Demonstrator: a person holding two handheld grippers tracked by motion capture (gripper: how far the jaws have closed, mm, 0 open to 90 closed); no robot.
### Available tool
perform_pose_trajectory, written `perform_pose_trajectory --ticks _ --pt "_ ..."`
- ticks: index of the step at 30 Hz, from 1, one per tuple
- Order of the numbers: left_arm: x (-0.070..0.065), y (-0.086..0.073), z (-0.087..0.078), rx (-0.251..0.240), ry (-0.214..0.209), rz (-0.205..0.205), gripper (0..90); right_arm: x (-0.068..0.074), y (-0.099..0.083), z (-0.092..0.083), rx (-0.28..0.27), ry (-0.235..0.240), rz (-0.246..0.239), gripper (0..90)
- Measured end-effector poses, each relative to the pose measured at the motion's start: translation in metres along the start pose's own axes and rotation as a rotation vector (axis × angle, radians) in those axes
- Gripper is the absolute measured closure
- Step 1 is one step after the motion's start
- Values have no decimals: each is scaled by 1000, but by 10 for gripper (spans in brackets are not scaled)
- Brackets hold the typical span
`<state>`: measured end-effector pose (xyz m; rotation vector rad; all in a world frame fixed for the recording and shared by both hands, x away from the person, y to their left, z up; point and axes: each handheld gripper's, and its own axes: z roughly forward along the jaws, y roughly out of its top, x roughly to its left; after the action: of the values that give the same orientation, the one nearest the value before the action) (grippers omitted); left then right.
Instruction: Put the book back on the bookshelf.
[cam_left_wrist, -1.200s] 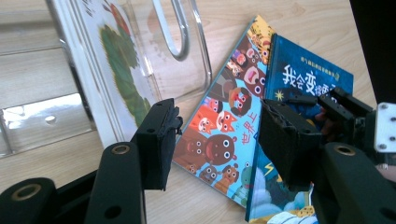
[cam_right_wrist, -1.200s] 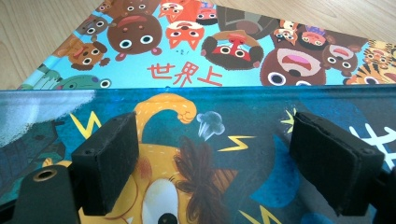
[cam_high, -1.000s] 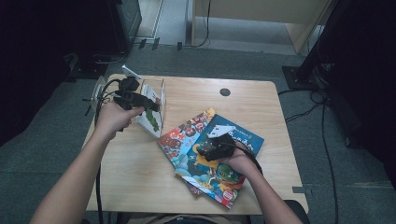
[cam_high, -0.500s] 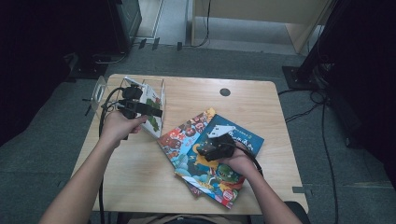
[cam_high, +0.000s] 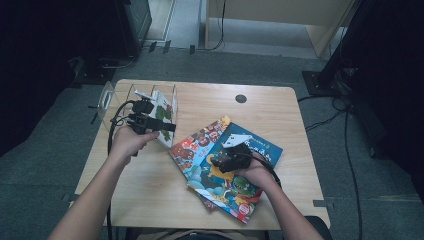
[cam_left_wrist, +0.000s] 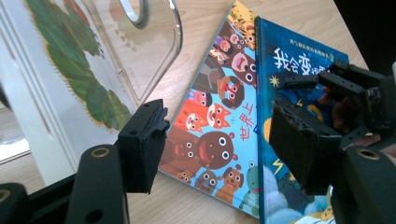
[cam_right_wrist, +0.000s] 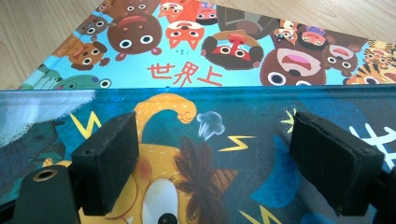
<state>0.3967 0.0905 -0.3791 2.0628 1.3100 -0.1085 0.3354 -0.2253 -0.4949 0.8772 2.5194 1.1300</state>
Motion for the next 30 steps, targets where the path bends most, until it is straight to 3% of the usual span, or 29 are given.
perform_pose_trajectory --ticks 3,12,16,20,25,30 --pt "-2 -4 6 19 11 29 314 0 0 0 0 0 1 156" --pt "-8 -15 18 24 -33 65 273 0 0 0 1 0 0 157" --pt "-11 -19 20 21 -32 68 266 0 0 0 1 0 0 157" --pt "-11 -23 22 17 -63 58 247 0 0 0 1 0 1 157" --pt "-14 -29 24 12 -31 71 273 0 0 0 0 -1 1 164" --pt "-11 -37 31 15 -72 68 341 -2 -1 -1 -11 -6 6 222"
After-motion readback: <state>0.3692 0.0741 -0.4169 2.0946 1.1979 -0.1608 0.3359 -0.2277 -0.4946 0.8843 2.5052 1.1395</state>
